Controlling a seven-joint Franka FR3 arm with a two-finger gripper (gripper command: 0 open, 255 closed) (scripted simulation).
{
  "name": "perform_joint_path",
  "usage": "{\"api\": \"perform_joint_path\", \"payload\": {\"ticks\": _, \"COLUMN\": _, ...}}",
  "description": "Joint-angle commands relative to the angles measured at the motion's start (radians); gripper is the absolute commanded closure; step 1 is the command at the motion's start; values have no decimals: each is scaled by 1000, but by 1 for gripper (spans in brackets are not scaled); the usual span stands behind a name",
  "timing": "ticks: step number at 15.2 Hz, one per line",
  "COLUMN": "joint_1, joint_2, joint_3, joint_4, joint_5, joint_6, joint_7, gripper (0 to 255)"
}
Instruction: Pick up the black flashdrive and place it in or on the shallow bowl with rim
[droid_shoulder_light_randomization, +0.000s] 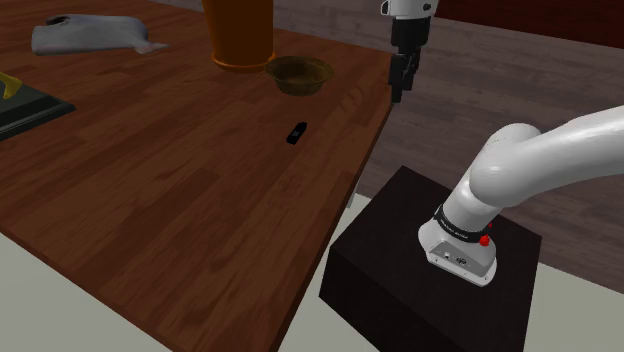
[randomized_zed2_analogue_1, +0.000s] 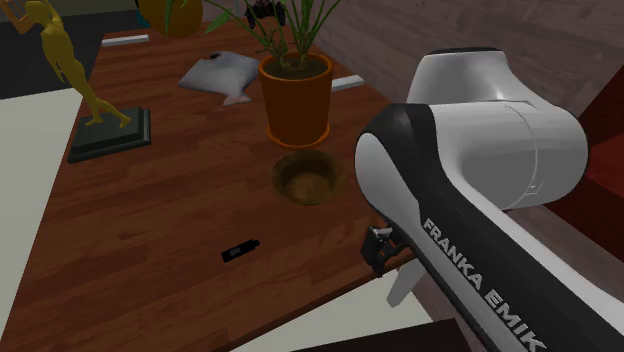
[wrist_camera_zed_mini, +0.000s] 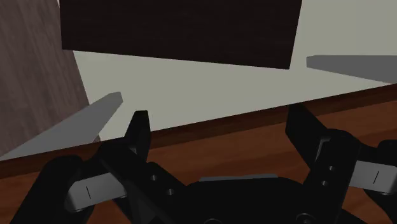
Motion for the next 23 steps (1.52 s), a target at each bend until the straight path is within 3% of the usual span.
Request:
{"api": "perform_joint_path", "payload": {"ticks": 1, "joint_1": 0, "joint_2": 0, "joint_3": 0, "joint_4": 0, "joint_5": 0, "joint_6": 0, "joint_7": 0, "gripper": 0}}
{"api": "perform_joint_path", "payload": {"ticks": 12, "joint_1": 162, "joint_2": 195, "joint_3": 146, "joint_4": 151, "joint_5": 81, "joint_6": 161, "joint_7": -85, "gripper": 0}}
{"api": "perform_joint_path", "payload": {"ticks": 23, "joint_1": 293, "joint_2": 364, "joint_3": 299, "joint_4": 331, "joint_5": 97, "joint_6": 274, "joint_7": -162, "gripper": 0}}
